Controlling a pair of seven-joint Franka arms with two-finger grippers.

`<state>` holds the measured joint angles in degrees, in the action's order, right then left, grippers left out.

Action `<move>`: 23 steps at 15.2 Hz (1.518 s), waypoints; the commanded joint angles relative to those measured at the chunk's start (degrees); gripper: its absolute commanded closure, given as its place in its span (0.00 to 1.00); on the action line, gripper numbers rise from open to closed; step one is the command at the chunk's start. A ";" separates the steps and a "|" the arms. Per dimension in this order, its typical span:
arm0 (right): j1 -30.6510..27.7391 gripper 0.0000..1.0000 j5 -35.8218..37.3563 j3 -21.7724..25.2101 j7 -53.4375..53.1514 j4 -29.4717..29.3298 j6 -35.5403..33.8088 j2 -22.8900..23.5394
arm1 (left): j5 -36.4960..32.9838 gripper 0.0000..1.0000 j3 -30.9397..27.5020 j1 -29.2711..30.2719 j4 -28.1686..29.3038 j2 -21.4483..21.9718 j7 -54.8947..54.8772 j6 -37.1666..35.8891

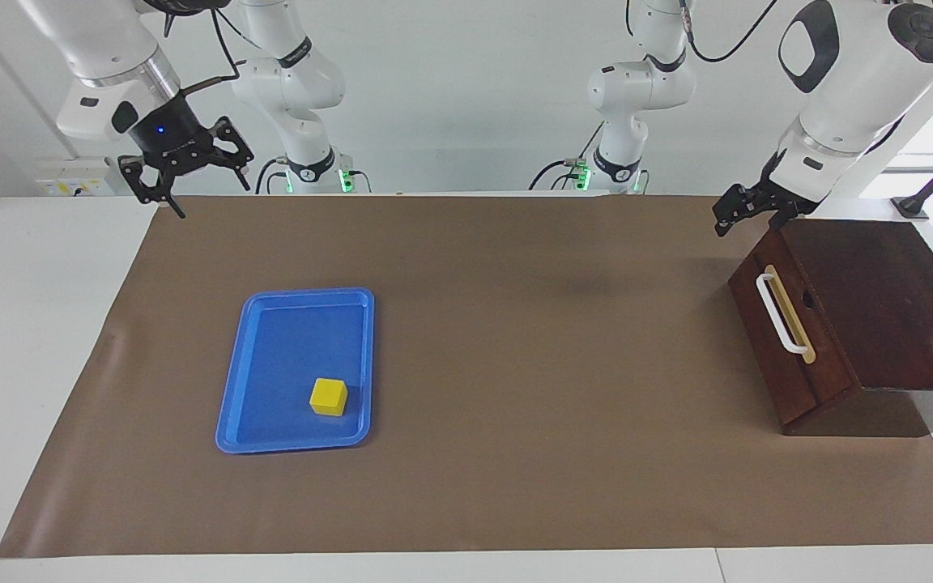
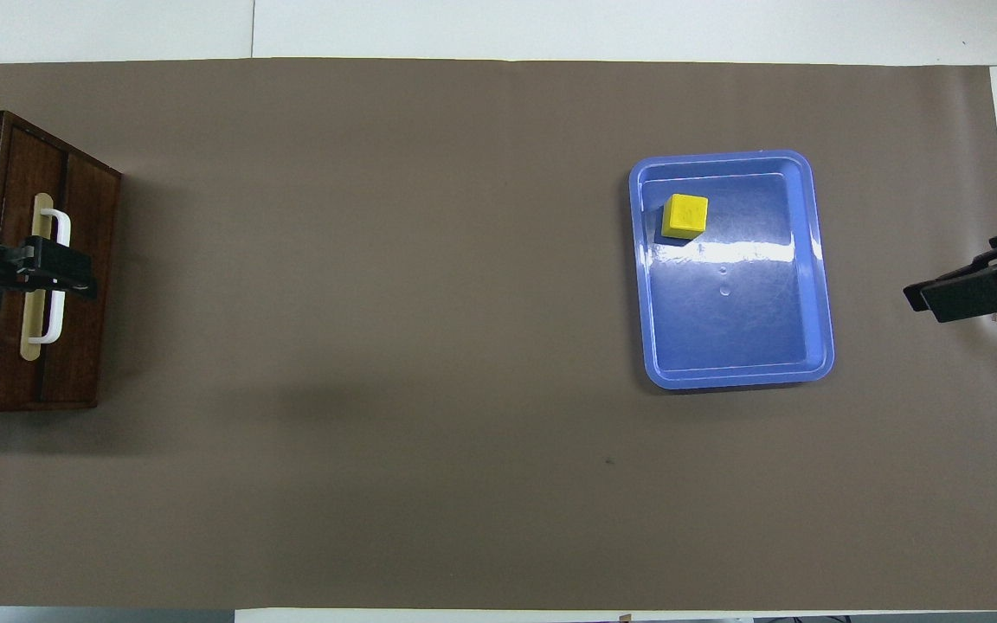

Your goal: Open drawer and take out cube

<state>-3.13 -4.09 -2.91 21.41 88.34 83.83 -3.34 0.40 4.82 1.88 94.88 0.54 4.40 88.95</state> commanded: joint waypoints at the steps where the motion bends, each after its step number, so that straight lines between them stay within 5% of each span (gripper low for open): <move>1: 1.36 0.00 3.73 0.01 -12.58 1.39 -4.36 -3.16 | 0.57 0.00 -0.16 0.32 0.04 0.34 -0.97 0.78; 5: 2.96 0.00 8.83 0.10 -23.16 2.62 -4.83 -3.95 | 0.57 0.00 -0.16 0.32 0.04 0.34 -0.80 0.96; 23: 0.49 0.00 4.71 0.98 -25.72 8.78 4.94 -1.93 | 0.57 0.00 -0.16 0.32 0.04 0.52 -0.88 1.13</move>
<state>-1.45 1.61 -0.96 -2.73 96.13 87.44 -4.92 0.40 4.78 1.89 94.88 0.58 4.38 89.42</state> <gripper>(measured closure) 0.000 0.000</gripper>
